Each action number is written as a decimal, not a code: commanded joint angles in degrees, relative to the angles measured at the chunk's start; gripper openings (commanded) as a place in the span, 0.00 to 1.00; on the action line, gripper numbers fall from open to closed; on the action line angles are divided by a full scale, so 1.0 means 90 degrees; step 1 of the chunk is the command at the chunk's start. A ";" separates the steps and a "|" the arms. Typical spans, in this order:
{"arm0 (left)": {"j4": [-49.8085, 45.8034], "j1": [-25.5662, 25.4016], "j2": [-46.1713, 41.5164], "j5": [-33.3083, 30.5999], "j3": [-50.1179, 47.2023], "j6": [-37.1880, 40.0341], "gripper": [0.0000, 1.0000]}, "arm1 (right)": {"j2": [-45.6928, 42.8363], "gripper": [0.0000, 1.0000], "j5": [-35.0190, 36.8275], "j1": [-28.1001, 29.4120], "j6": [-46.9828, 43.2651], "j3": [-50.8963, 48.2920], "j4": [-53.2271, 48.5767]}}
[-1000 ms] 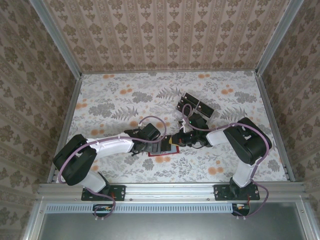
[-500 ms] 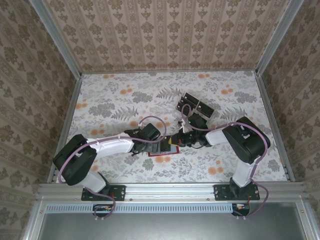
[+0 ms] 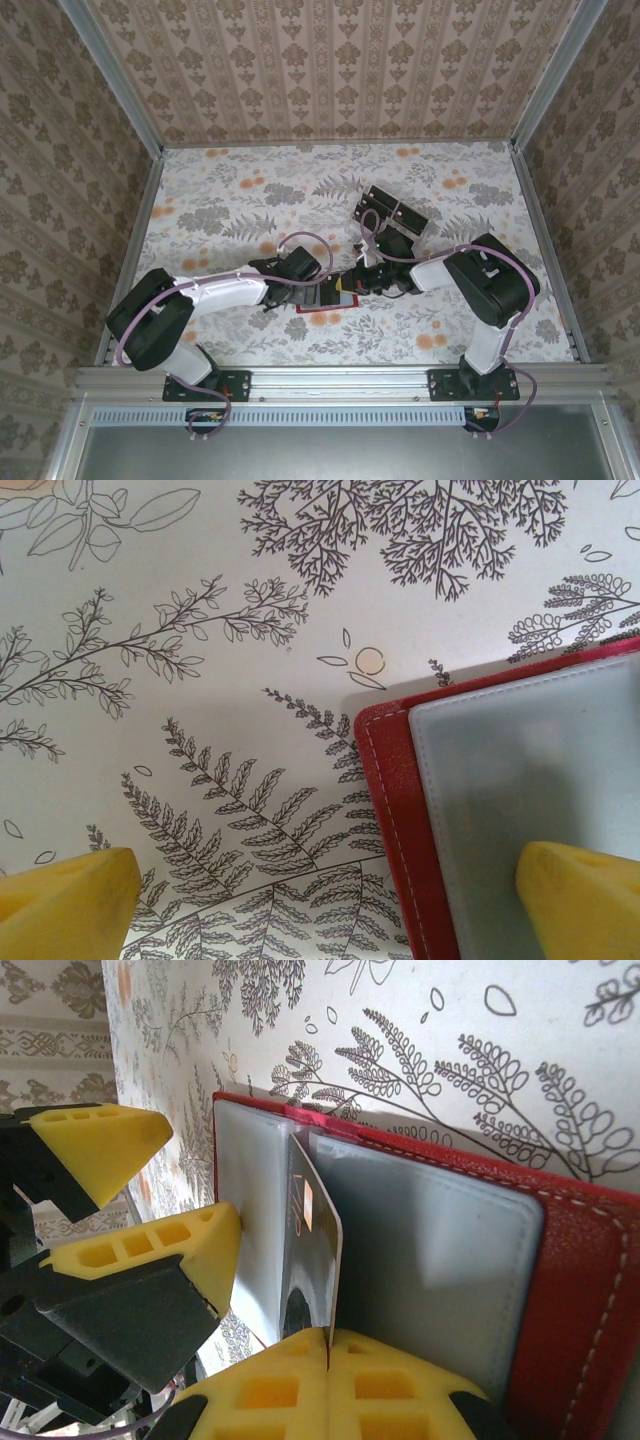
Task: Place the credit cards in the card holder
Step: Insert the credit card into the card slot.
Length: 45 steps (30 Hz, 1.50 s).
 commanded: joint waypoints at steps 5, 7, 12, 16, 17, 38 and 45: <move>-0.0358 -0.0045 0.0196 -0.0002 -0.0150 -0.0039 1.00 | 0.0164 0.00 -0.0030 0.0078 -0.0149 0.0045 -0.0355; -0.0351 -0.0056 0.0194 -0.0006 -0.0147 -0.0048 1.00 | 0.0176 0.00 -0.0030 0.0098 -0.0148 0.0076 -0.0378; -0.0342 -0.0054 0.0202 -0.0004 -0.0149 -0.0045 1.00 | 0.0250 0.00 -0.0049 0.0138 -0.0148 0.0160 -0.0433; -0.0343 -0.0052 0.0203 -0.0009 -0.0149 -0.0043 1.00 | 0.0296 0.00 -0.0057 0.0171 -0.0144 0.0185 -0.0446; -0.0342 -0.0054 0.0205 -0.0002 -0.0150 -0.0039 1.00 | 0.0313 0.00 -0.0051 0.0177 -0.0149 0.0194 -0.0441; -0.0354 0.0036 0.0059 0.0123 -0.0016 0.0063 1.00 | 0.0523 0.01 0.0110 0.0410 -0.0226 0.0658 -0.0970; -0.0497 0.0376 -0.0501 0.0331 0.0212 0.0159 1.00 | 0.0089 0.25 0.0335 0.0412 -0.0373 0.0852 -0.1656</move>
